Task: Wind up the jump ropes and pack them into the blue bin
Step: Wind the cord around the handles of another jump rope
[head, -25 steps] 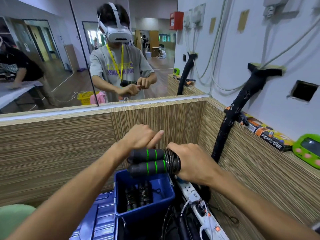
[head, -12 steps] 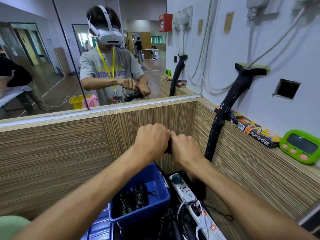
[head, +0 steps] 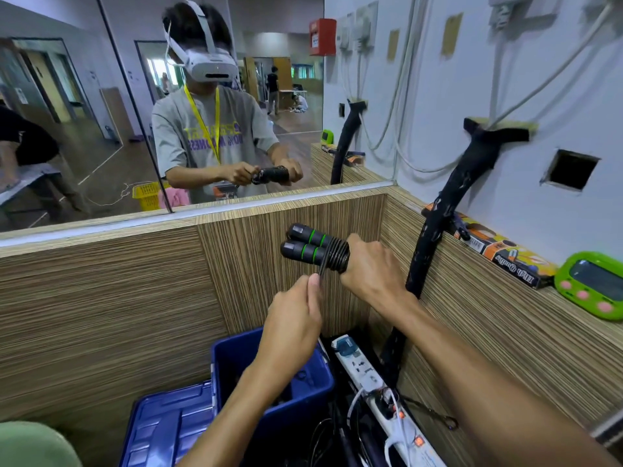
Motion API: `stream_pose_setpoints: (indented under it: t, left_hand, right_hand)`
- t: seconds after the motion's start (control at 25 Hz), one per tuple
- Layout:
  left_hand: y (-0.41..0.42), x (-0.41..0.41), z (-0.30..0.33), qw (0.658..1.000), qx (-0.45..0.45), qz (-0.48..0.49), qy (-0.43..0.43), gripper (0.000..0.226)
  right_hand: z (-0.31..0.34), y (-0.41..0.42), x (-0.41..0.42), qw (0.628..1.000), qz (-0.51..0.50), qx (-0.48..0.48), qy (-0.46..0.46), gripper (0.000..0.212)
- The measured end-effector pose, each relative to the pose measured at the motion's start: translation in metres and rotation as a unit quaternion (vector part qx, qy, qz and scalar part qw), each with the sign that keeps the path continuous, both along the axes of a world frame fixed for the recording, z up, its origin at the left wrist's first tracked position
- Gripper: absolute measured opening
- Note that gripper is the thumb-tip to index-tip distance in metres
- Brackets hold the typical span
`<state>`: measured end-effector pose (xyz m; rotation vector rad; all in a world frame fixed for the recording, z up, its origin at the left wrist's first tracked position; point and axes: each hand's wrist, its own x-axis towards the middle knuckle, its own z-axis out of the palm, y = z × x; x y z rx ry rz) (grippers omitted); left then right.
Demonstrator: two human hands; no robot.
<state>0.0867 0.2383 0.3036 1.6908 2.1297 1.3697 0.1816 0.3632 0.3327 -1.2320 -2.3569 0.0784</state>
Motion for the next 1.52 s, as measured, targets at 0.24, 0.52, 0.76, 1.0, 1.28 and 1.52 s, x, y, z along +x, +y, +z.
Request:
stream_pose_setpoints:
  t: [0.24, 0.52, 0.76, 1.0, 1.28, 1.52]
  left_hand:
    - [0.004, -0.013, -0.045, 0.945, -0.023, -0.010, -0.325, 0.052]
    - [0.010, -0.061, -0.040, 0.967, 0.021, -0.081, -0.240, 0.022]
    - [0.025, -0.079, 0.016, 0.979, -0.068, -0.062, 0.180, 0.085]
    - [0.039, -0.060, 0.068, 0.831, -0.063, -0.151, 0.532, 0.066]
    - [0.039, -0.024, 0.079, 0.836, -0.059, -0.072, 0.540, 0.058]
    - [0.030, 0.007, 0.058, 0.940, -0.100, 0.058, 0.322, 0.040]
  right_hand:
    - [-0.001, -0.018, -0.006, 0.997, 0.072, -0.010, 0.037, 0.024]
    - [0.010, -0.043, 0.007, 0.971, 0.233, -0.020, 0.049, 0.029]
    - [0.007, -0.053, 0.028, 0.950, 0.311, -0.018, -0.031, 0.020]
    - [-0.002, -0.056, 0.047, 0.954, 0.262, 0.024, -0.145, 0.022]
    - [-0.014, -0.046, 0.035, 0.982, 0.121, 0.031, -0.142, 0.042]
    - [-0.005, -0.026, 0.018, 0.996, 0.022, 0.050, -0.076, 0.018]
